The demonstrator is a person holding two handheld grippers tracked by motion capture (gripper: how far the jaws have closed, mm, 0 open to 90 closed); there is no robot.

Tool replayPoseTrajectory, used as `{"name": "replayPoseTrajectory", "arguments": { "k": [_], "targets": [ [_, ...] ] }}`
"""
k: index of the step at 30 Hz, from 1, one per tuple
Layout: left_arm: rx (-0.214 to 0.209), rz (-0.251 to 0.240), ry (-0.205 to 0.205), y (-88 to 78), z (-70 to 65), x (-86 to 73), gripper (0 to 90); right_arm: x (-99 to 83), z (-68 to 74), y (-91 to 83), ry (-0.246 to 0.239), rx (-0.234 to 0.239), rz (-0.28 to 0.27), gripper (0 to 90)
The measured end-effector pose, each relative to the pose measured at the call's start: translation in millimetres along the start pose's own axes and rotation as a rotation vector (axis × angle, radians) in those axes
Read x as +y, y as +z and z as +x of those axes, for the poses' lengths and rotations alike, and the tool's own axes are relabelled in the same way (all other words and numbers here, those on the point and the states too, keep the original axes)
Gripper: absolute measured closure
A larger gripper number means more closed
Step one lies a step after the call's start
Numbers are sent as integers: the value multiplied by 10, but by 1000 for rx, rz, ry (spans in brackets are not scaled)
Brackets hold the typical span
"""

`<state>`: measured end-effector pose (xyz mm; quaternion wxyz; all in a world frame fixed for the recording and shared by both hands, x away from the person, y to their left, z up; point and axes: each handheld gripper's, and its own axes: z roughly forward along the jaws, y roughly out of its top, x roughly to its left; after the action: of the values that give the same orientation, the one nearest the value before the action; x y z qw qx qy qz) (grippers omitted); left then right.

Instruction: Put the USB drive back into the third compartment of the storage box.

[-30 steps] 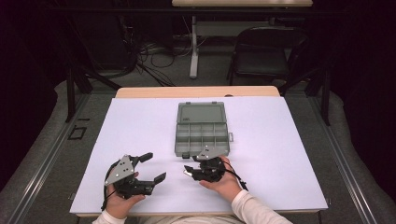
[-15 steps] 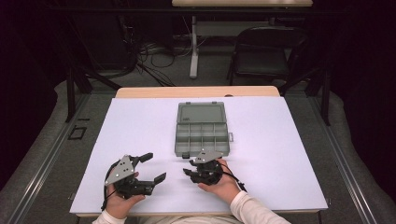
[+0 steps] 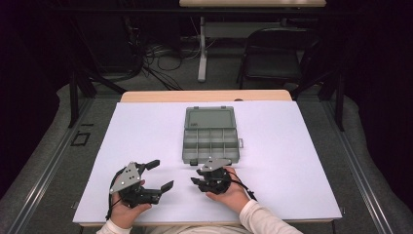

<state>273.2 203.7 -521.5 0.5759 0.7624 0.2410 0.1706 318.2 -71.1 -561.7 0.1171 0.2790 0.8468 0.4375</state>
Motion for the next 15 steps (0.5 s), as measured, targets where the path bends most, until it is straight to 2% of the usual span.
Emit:
{"name": "replayPoseTrajectory", "arguments": {
  "k": [15],
  "targets": [
    [-3,-1,-3,7,4,-4,149,-25,3,24,-17,19,28,716]
  ]
}}
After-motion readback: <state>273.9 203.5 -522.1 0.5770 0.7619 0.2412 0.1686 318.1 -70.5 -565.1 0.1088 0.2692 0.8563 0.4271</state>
